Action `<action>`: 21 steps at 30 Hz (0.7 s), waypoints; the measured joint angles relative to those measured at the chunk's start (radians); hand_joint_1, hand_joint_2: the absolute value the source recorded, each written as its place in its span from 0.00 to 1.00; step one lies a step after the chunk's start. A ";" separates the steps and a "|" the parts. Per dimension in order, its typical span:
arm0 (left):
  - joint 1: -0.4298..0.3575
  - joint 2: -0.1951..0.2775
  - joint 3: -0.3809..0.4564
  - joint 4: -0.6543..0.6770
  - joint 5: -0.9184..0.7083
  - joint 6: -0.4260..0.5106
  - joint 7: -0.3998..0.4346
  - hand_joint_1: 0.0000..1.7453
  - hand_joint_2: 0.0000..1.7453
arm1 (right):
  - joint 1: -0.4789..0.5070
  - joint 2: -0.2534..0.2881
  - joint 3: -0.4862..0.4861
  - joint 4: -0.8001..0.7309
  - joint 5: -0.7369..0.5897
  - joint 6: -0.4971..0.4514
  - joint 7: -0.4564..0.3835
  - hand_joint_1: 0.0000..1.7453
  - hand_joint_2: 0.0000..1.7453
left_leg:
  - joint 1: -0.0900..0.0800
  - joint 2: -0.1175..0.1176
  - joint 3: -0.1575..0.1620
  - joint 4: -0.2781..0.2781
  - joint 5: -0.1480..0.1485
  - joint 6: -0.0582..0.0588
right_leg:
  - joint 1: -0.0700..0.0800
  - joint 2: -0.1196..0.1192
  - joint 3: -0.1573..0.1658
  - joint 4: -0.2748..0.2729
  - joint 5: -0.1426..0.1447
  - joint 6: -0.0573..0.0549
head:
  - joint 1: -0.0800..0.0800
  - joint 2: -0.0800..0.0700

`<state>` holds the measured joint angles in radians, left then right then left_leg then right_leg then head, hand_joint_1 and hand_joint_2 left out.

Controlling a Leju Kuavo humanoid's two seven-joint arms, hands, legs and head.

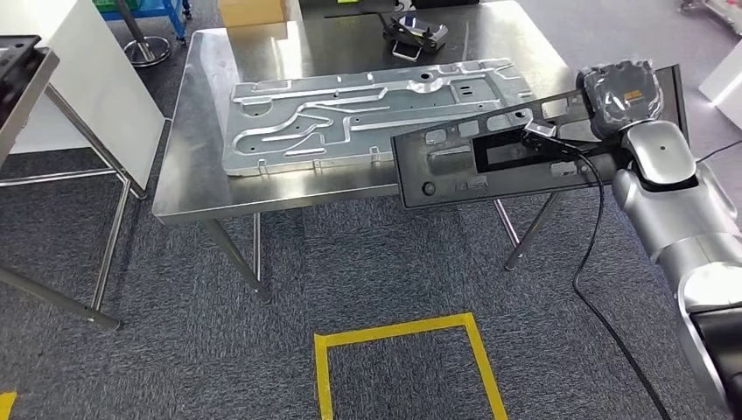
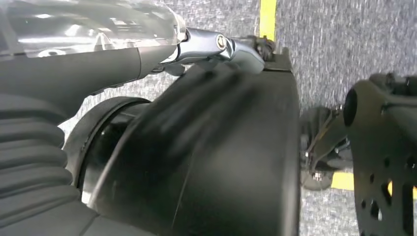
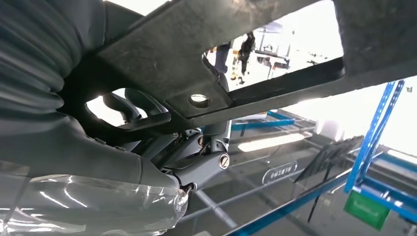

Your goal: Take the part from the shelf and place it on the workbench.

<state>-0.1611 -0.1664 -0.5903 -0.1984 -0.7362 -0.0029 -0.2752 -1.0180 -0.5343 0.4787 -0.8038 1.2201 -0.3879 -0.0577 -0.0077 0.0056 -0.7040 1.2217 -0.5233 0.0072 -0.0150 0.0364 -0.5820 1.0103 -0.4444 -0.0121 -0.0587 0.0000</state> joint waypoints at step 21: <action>0.018 -0.001 0.050 0.000 0.000 0.025 0.006 0.00 1.00 | -0.096 -0.023 0.080 -0.005 -0.001 0.101 -0.019 1.00 1.00 | -0.012 0.035 0.161 -0.219 0.048 0.013 | -0.004 -0.072 -0.088 0.009 0.058 0.024 | -0.001 0.000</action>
<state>-0.1433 -0.1675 -0.5400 -0.1984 -0.7365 0.0217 -0.2689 -1.1143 -0.5569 0.5586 -0.8089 1.2186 -0.2873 -0.0763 -0.0199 0.0408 -0.5433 1.0023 -0.4751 0.0207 -0.0192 -0.0352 -0.6705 1.0193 -0.3867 0.0119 -0.0594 0.0000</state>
